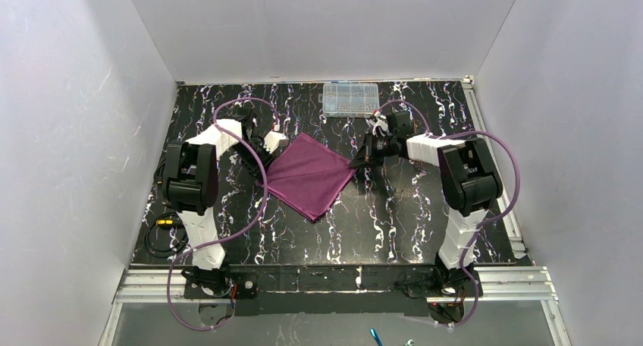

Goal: Fold the napkin into a case and place the utensils inside
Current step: Smooth out the upper triangle-folded napkin at the center of the board, then rotate the upper triangle-folded napkin at the center of the board.

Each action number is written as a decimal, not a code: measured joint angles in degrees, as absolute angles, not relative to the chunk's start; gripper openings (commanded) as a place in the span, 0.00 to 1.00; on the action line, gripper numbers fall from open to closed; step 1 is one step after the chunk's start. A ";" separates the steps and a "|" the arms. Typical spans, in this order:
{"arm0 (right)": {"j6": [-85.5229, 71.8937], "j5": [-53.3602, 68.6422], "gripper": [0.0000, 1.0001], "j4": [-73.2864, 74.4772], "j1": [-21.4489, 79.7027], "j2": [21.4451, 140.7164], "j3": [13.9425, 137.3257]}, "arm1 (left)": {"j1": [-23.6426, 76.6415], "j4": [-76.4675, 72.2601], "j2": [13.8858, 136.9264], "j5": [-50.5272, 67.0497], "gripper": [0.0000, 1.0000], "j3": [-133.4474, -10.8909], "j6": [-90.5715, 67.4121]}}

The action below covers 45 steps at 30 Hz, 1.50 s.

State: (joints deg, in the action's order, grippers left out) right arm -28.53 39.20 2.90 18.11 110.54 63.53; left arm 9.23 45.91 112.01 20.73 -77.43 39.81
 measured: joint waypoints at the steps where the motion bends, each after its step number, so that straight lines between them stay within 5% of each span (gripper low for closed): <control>1: -28.62 39.20 0.01 2.83 18.13 110.21 63.92 | 9.23 46.30 111.98 20.75 0.30 -77.52 39.81; 9: -29.82 38.74 0.01 1.52 18.50 110.72 64.38 | 9.13 51.59 111.79 20.80 0.55 -81.62 39.51; 18: -28.05 36.05 0.01 4.27 18.76 114.80 66.28 | 7.99 57.34 110.43 22.52 0.60 -86.30 40.49; 31: -21.98 30.35 0.01 12.16 18.87 116.62 73.76 | 7.81 52.75 114.54 22.59 0.51 -85.97 37.56; 34: -22.09 29.78 0.15 12.53 19.07 116.29 73.73 | 7.22 52.21 116.07 22.83 0.45 -85.78 36.86; 45: -25.87 23.83 0.39 13.15 19.35 98.43 65.25 | 6.15 51.62 116.75 24.27 0.27 -83.22 36.42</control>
